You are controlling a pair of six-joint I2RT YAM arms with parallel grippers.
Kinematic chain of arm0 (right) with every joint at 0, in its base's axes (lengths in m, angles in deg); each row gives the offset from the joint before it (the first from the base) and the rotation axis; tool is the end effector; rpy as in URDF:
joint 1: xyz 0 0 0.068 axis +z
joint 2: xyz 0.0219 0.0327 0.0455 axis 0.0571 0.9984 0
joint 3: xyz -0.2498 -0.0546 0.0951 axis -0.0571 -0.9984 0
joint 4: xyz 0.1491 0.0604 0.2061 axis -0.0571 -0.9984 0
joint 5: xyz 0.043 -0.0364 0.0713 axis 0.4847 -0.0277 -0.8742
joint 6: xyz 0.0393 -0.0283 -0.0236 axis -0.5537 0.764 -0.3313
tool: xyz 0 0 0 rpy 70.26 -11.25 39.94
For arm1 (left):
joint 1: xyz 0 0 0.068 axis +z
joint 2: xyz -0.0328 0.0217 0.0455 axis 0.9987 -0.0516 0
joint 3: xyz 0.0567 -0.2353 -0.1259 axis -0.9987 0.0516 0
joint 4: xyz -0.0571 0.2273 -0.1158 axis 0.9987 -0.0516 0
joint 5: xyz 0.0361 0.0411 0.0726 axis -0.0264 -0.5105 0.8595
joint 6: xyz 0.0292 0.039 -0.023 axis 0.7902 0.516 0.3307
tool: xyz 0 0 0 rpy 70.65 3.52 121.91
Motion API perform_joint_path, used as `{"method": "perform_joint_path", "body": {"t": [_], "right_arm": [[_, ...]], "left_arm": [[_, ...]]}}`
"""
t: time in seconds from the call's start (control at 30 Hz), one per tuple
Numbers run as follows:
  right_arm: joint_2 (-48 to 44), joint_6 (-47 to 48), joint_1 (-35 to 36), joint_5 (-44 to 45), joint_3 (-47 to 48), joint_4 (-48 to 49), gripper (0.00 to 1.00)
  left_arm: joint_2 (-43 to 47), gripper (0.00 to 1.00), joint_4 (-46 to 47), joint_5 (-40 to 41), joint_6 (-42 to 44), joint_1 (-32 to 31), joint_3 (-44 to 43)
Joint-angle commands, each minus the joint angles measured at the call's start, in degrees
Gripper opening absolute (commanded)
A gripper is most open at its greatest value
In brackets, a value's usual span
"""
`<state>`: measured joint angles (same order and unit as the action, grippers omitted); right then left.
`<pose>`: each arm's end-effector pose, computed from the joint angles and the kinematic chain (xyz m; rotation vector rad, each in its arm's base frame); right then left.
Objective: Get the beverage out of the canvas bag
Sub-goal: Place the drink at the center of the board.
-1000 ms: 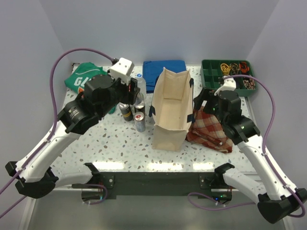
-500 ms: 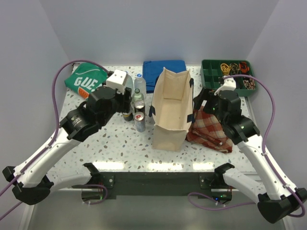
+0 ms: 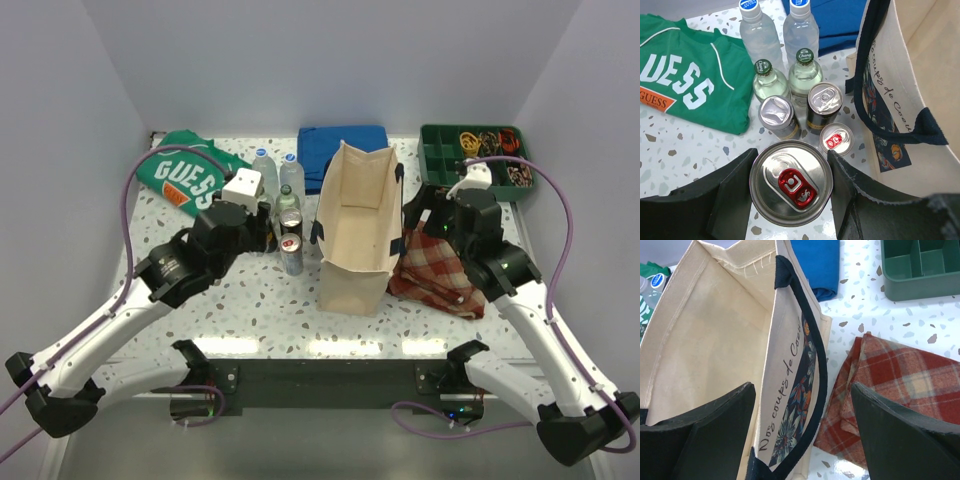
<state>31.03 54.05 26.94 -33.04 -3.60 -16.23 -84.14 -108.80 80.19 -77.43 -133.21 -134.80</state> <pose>0.1825 0.0707 0.3686 0.1972 1.9445 0.3352 0.1484 -0.1286 0.3832 0.2034 1.9712 -0.1521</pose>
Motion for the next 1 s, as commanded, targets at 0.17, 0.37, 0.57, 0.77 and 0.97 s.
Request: {"method": "perform_joint_path", "body": {"t": [0.17, 0.37, 0.57, 0.77, 0.97], "right_arm": [[0.86, -0.85, -0.02, -0.05, 0.14, 2.65, 0.82], [1.12, -0.94, -0.11, -0.05, 0.06, 3.0, 0.82], [2.44, -0.59, -0.11, 0.04, 1.29, 1.87, 0.82], [1.04, -0.85, -0.11, 1.01, 0.41, 1.68, 0.82], [1.12, -0.59, -0.02, 1.36, 0.41, 1.25, 0.82]], "left_arm": [[2.04, 0.0, 10.42, 5.36, -2.38, -0.15, 5.11], [2.92, 0.0, 14.73, 4.66, -2.29, -0.15, 8.8], [3.1, 0.0, 16.66, 4.04, -2.99, -0.23, 11.09], [3.45, 0.0, 18.95, 4.3, -3.08, -0.15, 14.08], [3.63, 0.0, 20.89, 4.66, -3.78, -0.15, 16.71]]}}
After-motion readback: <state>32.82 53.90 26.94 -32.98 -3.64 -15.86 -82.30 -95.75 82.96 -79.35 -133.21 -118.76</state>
